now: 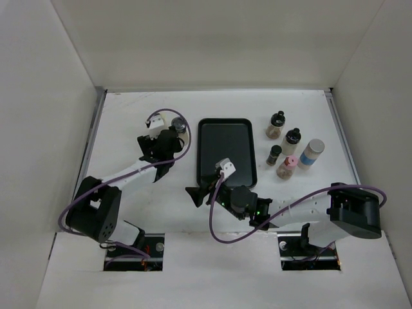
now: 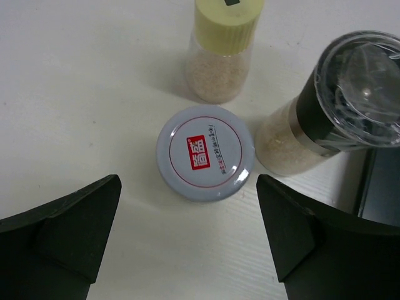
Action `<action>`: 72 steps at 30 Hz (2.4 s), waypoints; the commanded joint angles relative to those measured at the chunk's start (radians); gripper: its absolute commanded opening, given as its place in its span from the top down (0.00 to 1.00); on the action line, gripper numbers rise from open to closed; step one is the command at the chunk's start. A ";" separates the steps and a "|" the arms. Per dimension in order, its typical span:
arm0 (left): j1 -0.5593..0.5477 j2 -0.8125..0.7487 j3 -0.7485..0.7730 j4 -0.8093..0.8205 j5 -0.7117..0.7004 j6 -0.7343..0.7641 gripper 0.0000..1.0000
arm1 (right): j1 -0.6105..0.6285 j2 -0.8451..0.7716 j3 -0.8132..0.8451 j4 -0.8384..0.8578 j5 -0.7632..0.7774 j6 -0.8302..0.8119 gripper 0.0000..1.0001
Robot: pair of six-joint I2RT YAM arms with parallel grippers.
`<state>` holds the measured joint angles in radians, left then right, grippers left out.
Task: Organize the condiment bottles
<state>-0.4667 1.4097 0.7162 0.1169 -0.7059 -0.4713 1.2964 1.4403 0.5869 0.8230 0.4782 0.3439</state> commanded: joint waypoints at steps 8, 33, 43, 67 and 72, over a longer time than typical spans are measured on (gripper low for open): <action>0.069 0.133 0.075 0.190 0.052 0.049 0.27 | -0.006 -0.015 0.005 0.050 -0.010 0.000 0.18; -0.306 -0.065 0.221 0.062 0.028 0.023 0.72 | -0.033 -0.274 -0.188 0.223 0.238 0.006 0.76; -0.252 0.331 0.474 0.211 0.177 0.028 0.72 | -0.052 -0.463 -0.263 0.257 0.215 -0.036 0.73; -0.227 0.372 0.517 0.294 0.186 0.094 0.07 | -0.050 -0.403 -0.257 0.288 0.172 -0.020 0.58; -0.243 0.149 0.398 0.277 0.172 0.085 0.09 | -0.050 -0.396 -0.257 0.294 0.157 -0.022 0.58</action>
<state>-0.7078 1.7248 1.1580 0.3424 -0.5186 -0.3882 1.2495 1.0531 0.3298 1.0534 0.6678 0.3176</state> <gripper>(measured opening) 0.913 0.426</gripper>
